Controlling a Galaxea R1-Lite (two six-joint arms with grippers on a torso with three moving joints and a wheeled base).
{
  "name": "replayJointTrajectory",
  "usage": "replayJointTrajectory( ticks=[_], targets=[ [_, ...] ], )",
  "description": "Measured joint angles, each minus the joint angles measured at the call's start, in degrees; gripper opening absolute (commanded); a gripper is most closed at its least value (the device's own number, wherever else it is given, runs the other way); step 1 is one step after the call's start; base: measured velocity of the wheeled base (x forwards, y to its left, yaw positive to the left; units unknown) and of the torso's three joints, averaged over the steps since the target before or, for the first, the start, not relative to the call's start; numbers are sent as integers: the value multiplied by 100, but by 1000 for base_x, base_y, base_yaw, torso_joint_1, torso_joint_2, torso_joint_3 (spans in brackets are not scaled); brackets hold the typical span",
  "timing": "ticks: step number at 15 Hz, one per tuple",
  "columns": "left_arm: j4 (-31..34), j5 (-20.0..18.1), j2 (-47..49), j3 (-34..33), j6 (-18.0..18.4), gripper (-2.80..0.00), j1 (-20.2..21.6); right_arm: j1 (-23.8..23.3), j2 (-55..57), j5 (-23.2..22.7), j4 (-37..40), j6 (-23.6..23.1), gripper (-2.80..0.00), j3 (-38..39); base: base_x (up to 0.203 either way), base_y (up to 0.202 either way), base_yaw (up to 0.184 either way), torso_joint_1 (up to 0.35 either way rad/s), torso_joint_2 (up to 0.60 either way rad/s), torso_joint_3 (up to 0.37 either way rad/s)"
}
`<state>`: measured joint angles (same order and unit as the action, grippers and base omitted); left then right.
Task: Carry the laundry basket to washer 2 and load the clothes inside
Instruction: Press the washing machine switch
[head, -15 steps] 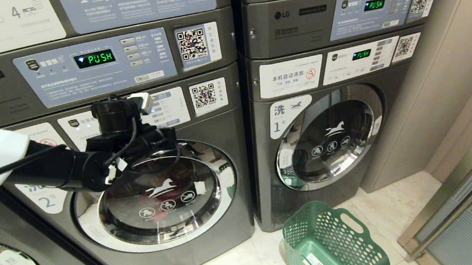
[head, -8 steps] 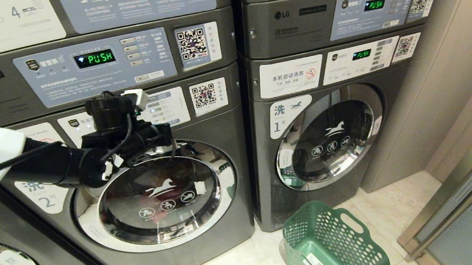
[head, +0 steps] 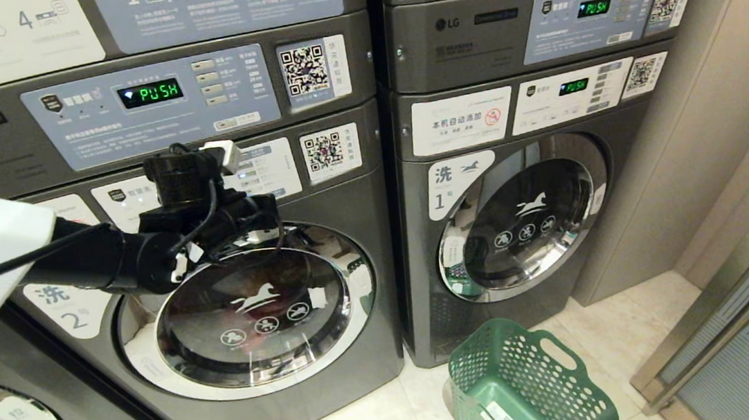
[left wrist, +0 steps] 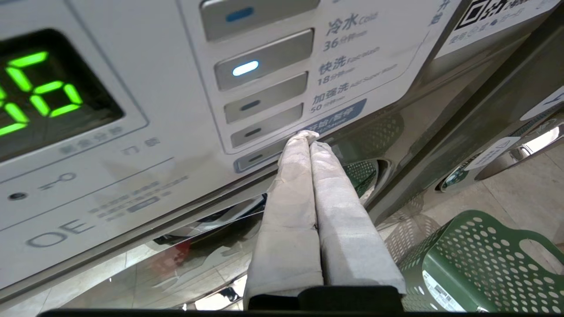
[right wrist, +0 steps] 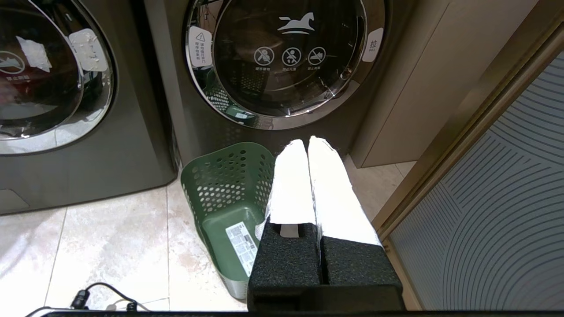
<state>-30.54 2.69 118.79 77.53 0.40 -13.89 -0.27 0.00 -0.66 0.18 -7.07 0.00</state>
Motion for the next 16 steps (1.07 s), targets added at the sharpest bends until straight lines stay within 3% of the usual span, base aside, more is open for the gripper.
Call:
replayJointTrajectory(
  ticks=[16],
  targets=[
    [6,-14,27,44,100,-280,276,0,0,0,0,0,-280,-2,0,0,0,0,0,0]
  ],
)
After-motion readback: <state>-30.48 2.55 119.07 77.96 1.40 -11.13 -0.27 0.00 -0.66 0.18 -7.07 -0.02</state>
